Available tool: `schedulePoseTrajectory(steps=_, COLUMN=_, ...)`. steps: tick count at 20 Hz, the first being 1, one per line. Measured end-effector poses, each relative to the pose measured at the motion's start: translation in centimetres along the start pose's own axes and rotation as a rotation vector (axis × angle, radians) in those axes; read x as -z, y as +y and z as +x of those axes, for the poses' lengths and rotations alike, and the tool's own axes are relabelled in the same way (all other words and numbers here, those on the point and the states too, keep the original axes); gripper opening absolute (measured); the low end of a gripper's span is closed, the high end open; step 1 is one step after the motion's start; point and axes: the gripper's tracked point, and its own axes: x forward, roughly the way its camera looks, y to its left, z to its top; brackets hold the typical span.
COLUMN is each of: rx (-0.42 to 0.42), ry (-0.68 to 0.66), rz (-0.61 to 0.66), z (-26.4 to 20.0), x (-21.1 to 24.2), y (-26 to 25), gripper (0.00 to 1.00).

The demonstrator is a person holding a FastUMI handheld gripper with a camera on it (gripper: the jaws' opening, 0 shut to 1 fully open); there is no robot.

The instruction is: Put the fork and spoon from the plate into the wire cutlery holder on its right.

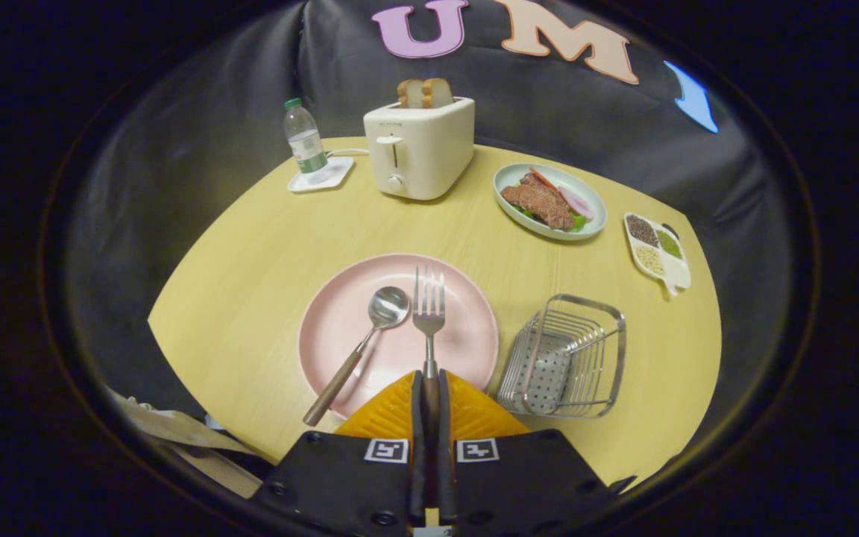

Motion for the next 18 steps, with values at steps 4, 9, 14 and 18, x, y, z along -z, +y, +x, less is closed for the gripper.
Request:
schedulePoseTrajectory(steps=4, rx=-0.024, ry=0.036, rz=-0.033, z=-2.3, x=-0.3, y=-2.9, gripper=0.10)
schedulePoseTrajectory(steps=9, rx=-0.032, ry=0.078, rz=-0.086, z=-3.9, x=-0.2, y=-6.7, gripper=0.10)
schedulePoseTrajectory(steps=14, rx=-0.052, ry=0.135, rz=-0.098, z=-4.5, x=0.8, y=-9.5, gripper=0.10)
schedulePoseTrajectory(steps=18, rx=-0.067, ry=0.208, rz=-0.081, z=-4.8, x=2.0, y=-11.3, gripper=0.10)
